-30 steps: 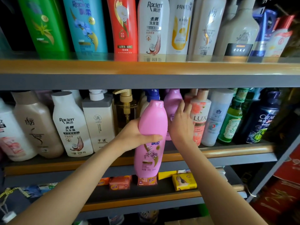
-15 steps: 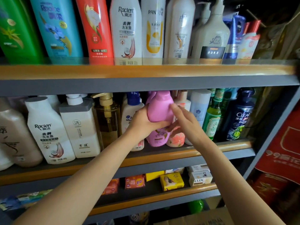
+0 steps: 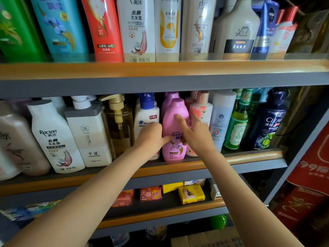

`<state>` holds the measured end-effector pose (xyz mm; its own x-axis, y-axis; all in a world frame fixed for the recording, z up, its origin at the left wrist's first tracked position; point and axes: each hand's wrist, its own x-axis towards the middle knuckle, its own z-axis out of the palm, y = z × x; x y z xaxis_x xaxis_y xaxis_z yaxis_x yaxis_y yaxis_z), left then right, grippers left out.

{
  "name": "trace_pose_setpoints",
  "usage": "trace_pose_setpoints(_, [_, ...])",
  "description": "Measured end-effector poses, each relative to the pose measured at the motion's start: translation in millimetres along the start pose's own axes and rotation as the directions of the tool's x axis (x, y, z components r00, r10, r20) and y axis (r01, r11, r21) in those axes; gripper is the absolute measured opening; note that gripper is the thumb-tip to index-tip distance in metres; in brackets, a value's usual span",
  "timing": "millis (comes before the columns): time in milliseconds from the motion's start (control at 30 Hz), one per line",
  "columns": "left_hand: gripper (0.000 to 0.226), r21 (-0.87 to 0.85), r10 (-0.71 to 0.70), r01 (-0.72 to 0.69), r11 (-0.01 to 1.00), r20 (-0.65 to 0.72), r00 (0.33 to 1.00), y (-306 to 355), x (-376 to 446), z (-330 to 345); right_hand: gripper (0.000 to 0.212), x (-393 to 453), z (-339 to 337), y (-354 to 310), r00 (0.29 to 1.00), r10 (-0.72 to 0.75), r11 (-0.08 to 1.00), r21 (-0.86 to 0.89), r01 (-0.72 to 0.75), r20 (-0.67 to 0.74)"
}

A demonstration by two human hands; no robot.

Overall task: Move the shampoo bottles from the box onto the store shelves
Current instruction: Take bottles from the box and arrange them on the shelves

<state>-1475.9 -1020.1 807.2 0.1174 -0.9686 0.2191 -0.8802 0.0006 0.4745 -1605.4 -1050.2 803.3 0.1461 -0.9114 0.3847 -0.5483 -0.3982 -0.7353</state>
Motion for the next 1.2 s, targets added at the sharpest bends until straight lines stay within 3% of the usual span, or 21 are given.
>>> trace_pose_setpoints(133, [0.029,0.018,-0.067,0.066,0.998,0.078,0.995,-11,-3,8,0.056,-13,7,11,1.000,0.025,0.998,-0.055,-0.026,-0.009])
trace_pose_setpoints(233, [0.042,0.023,-0.080,0.078,0.997,0.109,0.991,-14,-4,12,0.051,-16,7,18,0.994,0.099,0.991,-0.091,-0.094,0.055])
trace_pose_setpoints(467, [0.042,-0.133,-0.148,0.173,0.976,0.181,0.972,-17,-7,20,0.022,-18,16,39,0.962,0.172,0.950,-0.295,-0.105,0.212])
trace_pose_setpoints(833, [0.033,-0.021,-0.167,0.171,0.985,0.104,0.980,-20,-8,26,0.031,-14,31,47,0.967,0.206,0.948,-0.277,-0.159,0.149])
trace_pose_setpoints(933, [0.035,-0.010,-0.099,0.099,0.995,0.041,0.994,-12,-12,23,0.027,-11,19,47,0.964,0.199,0.955,-0.256,-0.150,0.178])
trace_pose_setpoints(1067, [0.035,0.106,0.057,-0.048,0.993,-0.076,0.996,16,-15,15,0.019,-8,-15,47,0.979,0.200,0.967,-0.154,-0.203,-0.037])
trace_pose_setpoints(1133, [0.030,0.097,0.063,-0.062,0.993,-0.006,0.998,26,-14,20,0.023,-6,-30,52,0.961,0.250,0.949,-0.165,-0.268,-0.119])
trace_pose_setpoints(1200, [0.029,0.092,0.023,-0.031,0.995,0.095,0.995,32,-13,27,0.028,-6,-37,59,0.956,0.281,0.918,-0.269,-0.292,-0.079])
